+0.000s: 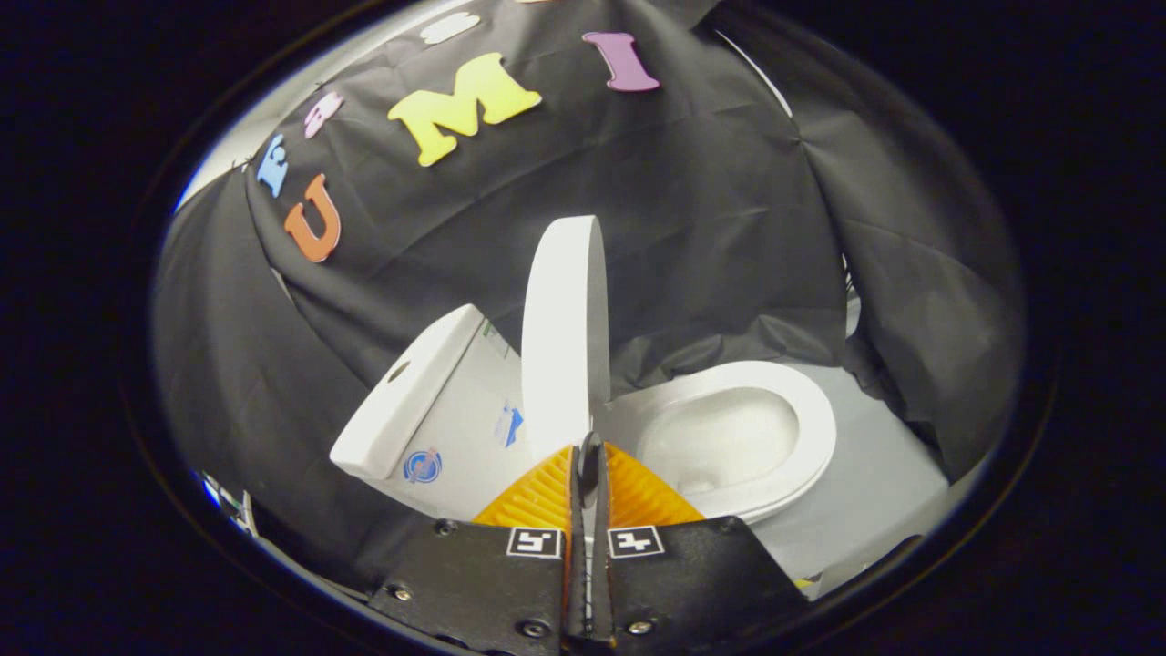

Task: Open the toilet lid.

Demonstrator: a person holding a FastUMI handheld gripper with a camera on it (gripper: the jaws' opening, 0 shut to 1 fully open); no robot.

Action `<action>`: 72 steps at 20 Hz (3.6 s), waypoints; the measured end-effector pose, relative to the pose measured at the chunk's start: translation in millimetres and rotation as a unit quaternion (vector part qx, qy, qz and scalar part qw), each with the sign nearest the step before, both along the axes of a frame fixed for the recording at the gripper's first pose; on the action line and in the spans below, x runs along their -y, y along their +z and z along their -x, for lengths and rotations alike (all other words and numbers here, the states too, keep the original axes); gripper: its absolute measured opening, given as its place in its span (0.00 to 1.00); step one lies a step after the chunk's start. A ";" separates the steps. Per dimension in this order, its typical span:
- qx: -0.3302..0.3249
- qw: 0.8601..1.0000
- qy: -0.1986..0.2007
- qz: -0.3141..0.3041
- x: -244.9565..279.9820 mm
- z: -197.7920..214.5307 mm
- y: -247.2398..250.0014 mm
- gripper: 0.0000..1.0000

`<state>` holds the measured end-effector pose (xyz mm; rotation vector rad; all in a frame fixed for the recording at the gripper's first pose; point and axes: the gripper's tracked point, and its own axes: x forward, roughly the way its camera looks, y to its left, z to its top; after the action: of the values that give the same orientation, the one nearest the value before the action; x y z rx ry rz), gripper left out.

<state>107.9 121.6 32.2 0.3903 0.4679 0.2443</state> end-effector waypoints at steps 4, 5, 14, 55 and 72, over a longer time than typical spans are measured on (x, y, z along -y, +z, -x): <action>0.009 1.000 0.004 0.016 -19.3 0.7 6.5 0.06; 0.011 1.000 0.004 0.022 -23.1 0.1 7.6 0.06; 0.026 0.997 -0.002 0.077 -57.6 4.6 14.0 0.06; 0.251 0.951 0.040 0.177 -68.4 76.3 65.3 0.99; 0.277 0.939 -0.088 0.184 101.3 122.4 -5.4 1.00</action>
<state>-14.5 20.3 26.8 -0.0148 -0.0823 0.0797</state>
